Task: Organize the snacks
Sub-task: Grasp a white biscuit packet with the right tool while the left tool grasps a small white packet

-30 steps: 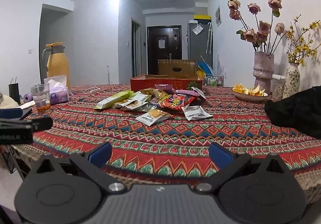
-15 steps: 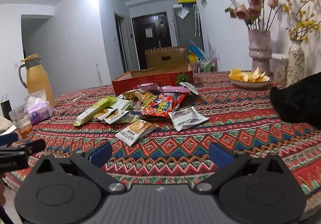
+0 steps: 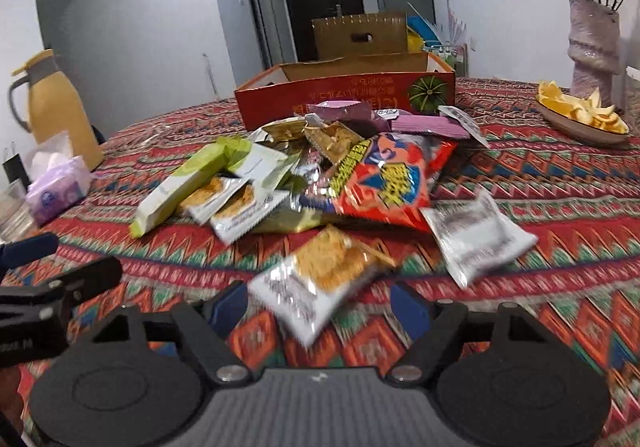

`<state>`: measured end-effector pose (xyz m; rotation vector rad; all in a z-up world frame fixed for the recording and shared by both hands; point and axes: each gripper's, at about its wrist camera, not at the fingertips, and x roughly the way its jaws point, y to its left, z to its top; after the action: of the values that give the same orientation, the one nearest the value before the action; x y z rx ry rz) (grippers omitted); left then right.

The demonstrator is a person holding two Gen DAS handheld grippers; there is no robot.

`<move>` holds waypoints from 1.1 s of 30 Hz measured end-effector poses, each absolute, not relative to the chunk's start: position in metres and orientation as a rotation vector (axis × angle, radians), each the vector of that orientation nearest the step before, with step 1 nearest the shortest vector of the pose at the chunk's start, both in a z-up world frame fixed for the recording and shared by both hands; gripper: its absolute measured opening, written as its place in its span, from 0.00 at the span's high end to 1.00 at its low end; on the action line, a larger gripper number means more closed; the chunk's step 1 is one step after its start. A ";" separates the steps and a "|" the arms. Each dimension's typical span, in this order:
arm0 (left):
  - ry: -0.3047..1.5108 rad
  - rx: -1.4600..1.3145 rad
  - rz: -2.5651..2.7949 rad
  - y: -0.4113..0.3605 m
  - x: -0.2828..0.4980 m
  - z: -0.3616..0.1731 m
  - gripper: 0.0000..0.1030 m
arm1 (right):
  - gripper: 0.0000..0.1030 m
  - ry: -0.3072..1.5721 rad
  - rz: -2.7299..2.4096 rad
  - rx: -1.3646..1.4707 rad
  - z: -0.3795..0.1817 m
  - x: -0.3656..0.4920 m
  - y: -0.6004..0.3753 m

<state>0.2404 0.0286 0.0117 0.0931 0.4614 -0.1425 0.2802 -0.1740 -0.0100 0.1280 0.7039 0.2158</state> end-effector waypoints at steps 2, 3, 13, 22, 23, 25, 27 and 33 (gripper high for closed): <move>0.480 0.104 -0.150 0.025 0.262 0.011 0.23 | 0.25 0.716 0.205 0.118 -0.012 0.296 -0.166; 0.516 0.110 -0.153 0.022 0.276 0.009 0.35 | 0.30 0.720 0.204 0.114 -0.013 0.302 -0.164; 0.647 0.112 -0.237 0.000 0.361 -0.008 0.43 | 0.55 0.734 0.193 0.009 -0.015 0.318 -0.160; 0.659 0.121 -0.211 0.006 0.334 0.004 0.92 | 0.61 0.719 0.222 -0.008 -0.012 0.302 -0.177; 0.644 0.130 -0.208 0.005 0.323 0.009 0.92 | 0.62 0.710 0.228 -0.002 -0.011 0.298 -0.179; 0.611 0.128 -0.208 0.007 0.302 0.020 0.92 | 0.62 0.685 0.239 0.004 -0.006 0.287 -0.183; 0.576 0.115 -0.207 0.007 0.281 0.033 0.93 | 0.62 0.663 0.246 0.011 0.001 0.275 -0.188; 0.481 0.078 -0.194 0.006 0.230 0.067 0.99 | 0.62 0.601 0.244 0.029 0.018 0.240 -0.207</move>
<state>0.2302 0.0058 0.0666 0.0785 0.4814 -0.1935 0.2400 -0.2065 0.0180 0.0289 0.6006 0.2441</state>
